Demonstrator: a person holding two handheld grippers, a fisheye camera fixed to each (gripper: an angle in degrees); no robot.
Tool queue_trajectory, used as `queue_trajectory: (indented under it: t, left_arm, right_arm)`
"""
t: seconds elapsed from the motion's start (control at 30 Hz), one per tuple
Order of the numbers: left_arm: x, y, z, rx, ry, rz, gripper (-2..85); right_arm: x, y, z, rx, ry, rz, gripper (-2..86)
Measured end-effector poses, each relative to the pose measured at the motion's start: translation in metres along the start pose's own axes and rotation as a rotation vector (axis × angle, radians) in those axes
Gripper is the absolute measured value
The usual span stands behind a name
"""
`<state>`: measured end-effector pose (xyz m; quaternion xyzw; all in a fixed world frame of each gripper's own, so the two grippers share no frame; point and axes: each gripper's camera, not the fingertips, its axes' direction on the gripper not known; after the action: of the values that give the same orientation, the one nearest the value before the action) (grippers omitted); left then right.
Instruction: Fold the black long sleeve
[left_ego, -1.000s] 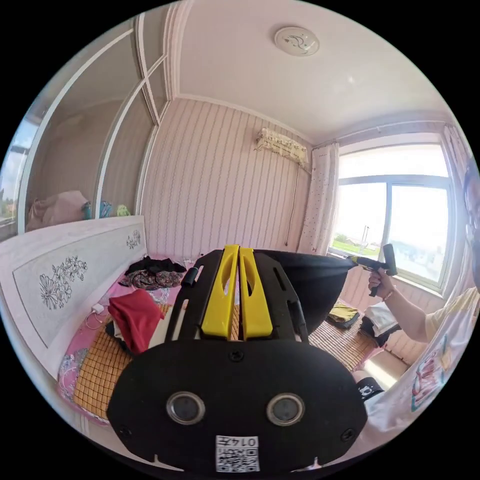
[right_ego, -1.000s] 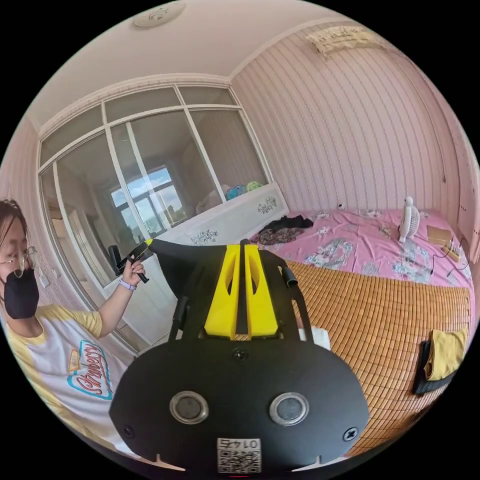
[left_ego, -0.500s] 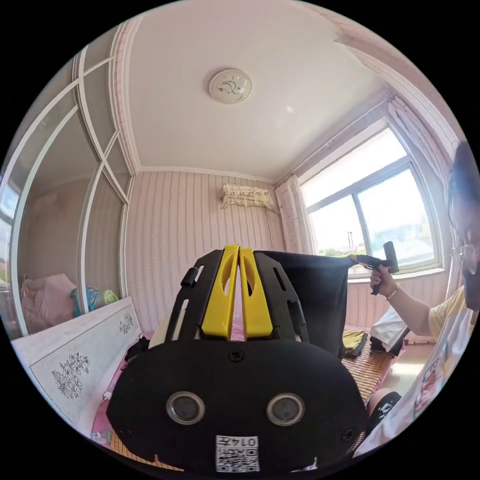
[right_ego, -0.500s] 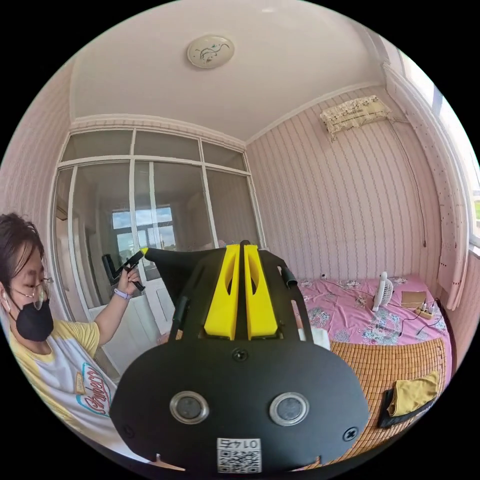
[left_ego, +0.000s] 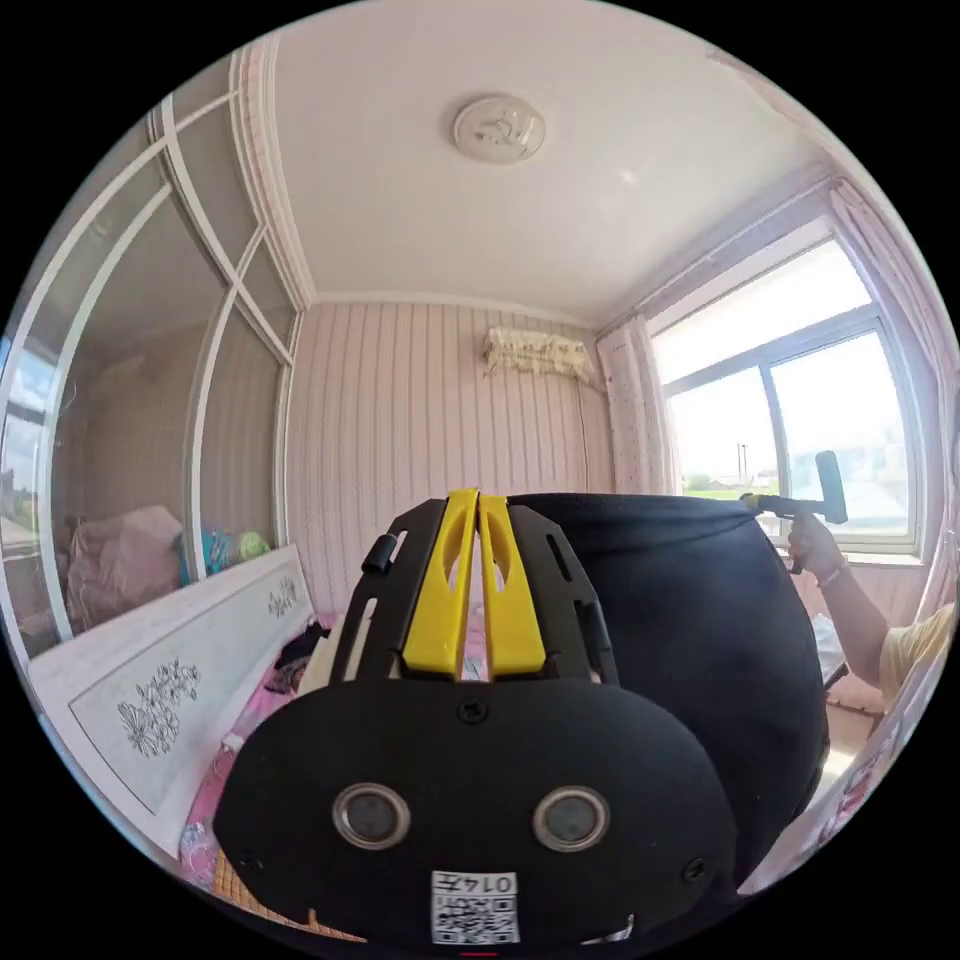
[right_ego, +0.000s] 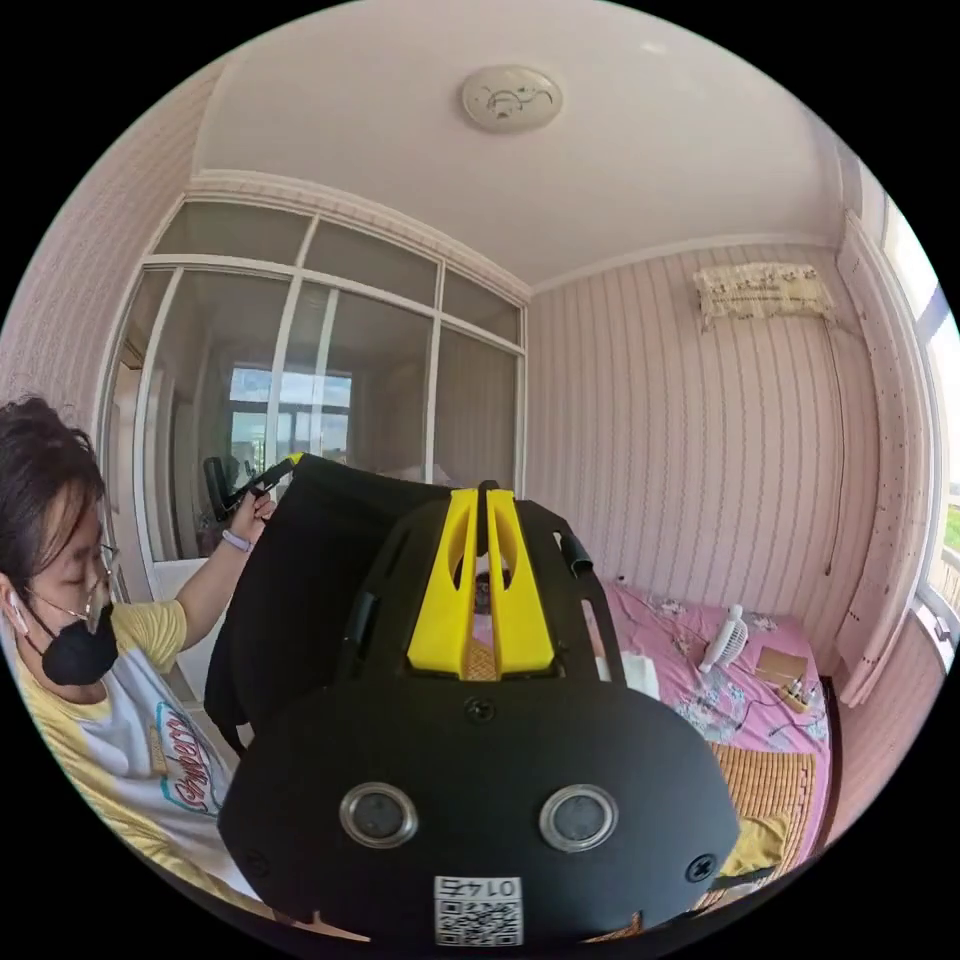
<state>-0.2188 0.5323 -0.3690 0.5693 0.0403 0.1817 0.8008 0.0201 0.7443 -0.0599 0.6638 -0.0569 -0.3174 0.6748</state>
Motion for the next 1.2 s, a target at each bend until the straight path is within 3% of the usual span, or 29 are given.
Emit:
queue_trajectory:
  t: [0.17,0.27,0.43,0.57,0.73,0.83,1.03,1.2]
  left_arm:
    - [-0.024,0.089,0.120,-0.313,0.012,-0.123,-1.0]
    - [-0.024,0.100,0.164,-0.373,-0.008,-0.148,-1.0]
    - [-0.003,0.031,0.176,-0.094,-0.026,0.024,-1.0]
    - [-0.007,0.030,0.192,-0.045,-0.013,0.063,-1.0]
    - [-0.045,0.138,0.253,-0.319,0.030,-0.043,-1.0]
    - [-0.060,0.234,0.279,-0.525,0.102,-0.148,-1.0]
    - [-0.074,0.414,0.302,-0.906,0.068,-0.399,-1.0]
    - [-0.093,0.490,0.308,-1.187,0.034,-0.502,-0.9]
  right_arm:
    - [0.066,0.072,0.137,-0.508,0.212,0.114,-0.6]
    - [0.108,0.099,0.177,-0.579,0.208,0.318,-0.6]
    - [0.117,0.034,0.160,-0.240,0.309,0.307,-0.5]
    - [0.116,0.019,0.150,-0.043,0.315,0.265,-0.3]
    - [0.137,0.106,0.168,-0.112,0.205,0.336,0.0]
    - [0.146,0.193,0.192,-0.303,0.215,0.397,0.1]
    - [0.149,0.380,0.241,-0.731,0.213,0.601,0.2]
    - [0.148,0.481,0.260,-0.988,0.132,0.819,0.6]
